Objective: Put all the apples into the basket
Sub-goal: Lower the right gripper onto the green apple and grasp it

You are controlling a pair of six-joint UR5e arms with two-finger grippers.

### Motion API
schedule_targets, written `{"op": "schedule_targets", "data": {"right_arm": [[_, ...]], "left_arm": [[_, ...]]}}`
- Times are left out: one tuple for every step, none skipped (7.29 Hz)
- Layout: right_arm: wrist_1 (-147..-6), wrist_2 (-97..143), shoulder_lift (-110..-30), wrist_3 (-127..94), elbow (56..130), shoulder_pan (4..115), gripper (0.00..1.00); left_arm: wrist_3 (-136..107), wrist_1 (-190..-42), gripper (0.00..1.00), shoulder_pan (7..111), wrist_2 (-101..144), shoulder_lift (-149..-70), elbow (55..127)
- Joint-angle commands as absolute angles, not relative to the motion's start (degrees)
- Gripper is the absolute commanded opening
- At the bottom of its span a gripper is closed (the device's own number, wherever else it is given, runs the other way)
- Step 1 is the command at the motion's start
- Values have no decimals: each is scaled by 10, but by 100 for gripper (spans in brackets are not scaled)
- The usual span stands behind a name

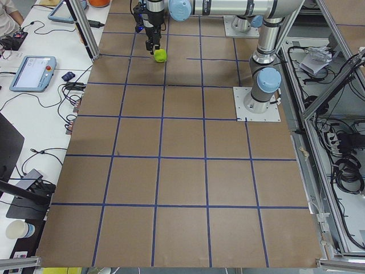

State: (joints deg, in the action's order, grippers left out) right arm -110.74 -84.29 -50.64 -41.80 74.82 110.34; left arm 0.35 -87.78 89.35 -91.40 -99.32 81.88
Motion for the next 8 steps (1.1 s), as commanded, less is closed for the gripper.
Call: {"op": "schedule_targets", "data": {"right_arm": [[-1110, -843, -495, -403, 749, 1114, 100], [-1108, -842, -487, -397, 751, 1114, 100], [-1109, -845, -472, -399, 751, 1127, 100], [-1107, -848, -466, -398, 751, 1131, 100], [-1102, -852, -472, -396, 747, 1129, 81], [-1106, -846, -475, -396, 741, 1127, 19], [-1102, -846, -488, -396, 741, 1123, 0], [-1101, -847, -500, -396, 741, 1118, 0]], "left_arm": [[4, -876, 100, 891, -912, -993, 818], [4, -876, 100, 891, -911, -993, 818], [4, -876, 100, 891, -911, -993, 818], [4, -876, 100, 891, -911, -993, 819], [4, -876, 100, 891, -910, -994, 818], [4, -876, 100, 891, -910, -994, 819], [4, -876, 100, 891, -909, -994, 819], [4, -876, 100, 891, -909, -994, 819]]}}
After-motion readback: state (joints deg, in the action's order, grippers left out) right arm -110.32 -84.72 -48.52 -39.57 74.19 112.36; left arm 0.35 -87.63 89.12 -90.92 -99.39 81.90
